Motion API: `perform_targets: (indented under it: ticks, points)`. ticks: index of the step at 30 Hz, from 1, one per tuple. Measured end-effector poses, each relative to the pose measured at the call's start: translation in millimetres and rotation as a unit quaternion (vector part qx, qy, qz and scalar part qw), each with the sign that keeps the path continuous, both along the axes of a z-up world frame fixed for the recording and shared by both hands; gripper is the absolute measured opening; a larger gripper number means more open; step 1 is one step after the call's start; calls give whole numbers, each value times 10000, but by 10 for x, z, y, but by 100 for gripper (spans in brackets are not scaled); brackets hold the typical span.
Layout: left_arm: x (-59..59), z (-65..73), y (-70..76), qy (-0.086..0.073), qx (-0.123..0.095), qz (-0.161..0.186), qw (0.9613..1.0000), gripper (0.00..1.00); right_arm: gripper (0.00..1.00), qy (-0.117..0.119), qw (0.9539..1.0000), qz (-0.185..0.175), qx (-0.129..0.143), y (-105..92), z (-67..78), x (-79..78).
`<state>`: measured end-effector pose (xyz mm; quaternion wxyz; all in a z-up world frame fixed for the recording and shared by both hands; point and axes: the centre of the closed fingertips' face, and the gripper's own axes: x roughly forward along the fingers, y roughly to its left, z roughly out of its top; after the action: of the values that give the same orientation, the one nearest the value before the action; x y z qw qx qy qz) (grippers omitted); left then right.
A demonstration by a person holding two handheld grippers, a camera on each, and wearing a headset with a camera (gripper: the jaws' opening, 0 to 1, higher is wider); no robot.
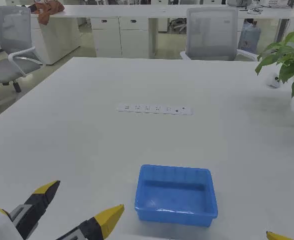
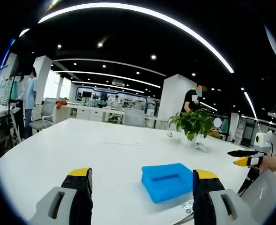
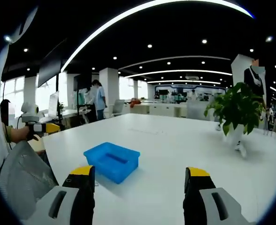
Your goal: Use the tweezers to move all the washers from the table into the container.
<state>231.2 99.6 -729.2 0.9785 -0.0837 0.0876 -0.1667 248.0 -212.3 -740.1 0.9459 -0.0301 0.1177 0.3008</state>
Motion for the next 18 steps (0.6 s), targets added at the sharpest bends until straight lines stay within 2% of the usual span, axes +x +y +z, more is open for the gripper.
perform_targets:
  ticks: [18]
  points:
    - [-5, -7, -18, 16, 5, -40, 10000, 90, 77, -40, 10000, -51, -15, -22, 6, 2]
